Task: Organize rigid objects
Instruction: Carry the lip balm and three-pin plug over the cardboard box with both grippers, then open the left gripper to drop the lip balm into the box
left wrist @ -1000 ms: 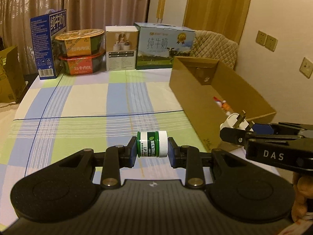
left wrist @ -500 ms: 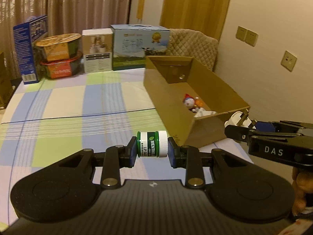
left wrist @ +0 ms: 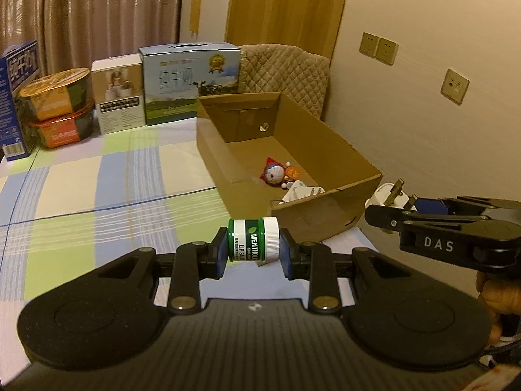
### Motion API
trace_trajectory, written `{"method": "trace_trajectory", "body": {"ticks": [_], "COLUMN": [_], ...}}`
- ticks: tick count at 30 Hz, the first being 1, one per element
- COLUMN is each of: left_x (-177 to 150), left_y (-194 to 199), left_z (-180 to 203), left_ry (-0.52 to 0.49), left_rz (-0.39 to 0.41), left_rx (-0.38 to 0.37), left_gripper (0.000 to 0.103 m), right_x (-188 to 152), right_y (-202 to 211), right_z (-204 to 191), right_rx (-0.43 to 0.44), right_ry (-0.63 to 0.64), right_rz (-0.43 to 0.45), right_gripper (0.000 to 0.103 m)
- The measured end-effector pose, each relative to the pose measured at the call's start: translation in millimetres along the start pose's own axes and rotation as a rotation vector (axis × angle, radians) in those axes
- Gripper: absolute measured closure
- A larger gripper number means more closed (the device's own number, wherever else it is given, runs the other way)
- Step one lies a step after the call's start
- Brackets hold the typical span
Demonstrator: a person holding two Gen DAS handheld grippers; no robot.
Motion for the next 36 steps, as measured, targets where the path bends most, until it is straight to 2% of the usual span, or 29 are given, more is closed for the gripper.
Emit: {"method": "trace_trajectory", "body": {"ticks": [16, 22, 28, 36], "left_x": [30.7, 43.4, 62.9, 85.4], "left_y": [-41.8, -62.5, -87.5, -126.2], "left_z": [18.5, 14.3, 7.2, -4.5], "left_ry": [-0.040, -0.044, -0.056, -0.056], "left_rz": [-0.004, -0.006, -0.013, -0.033], "left_rx": [-0.040, -0.044, -0.042, -0.047], "left_gripper": [0.076, 0.076, 0.076, 0.076], "right_x": [25.9, 40.8, 57.4, 64.1], "right_y": [-23.2, -40.0, -70.0, -120.7], "right_z": [24.6, 31.2, 32.7, 34.2], "right_rx": [-0.024, -0.015, -0.003, 0.004], "right_ry": [0.000, -0.005, 0.014, 0.024], "right_rz": [0.024, 0.027, 0.020, -0.047], "right_gripper": [0.056, 0.057, 0.057, 0.056]}}
Point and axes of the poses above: each gripper's, at about its wrist camera, not at the fingertips, and y roughly against the way its jaws point, z to its right, x to its top, the point moved 10 cm from there along -y, roughly the way its jaws point, and after that the axes turned 14 degrees about -x, right-handed, at the moved point
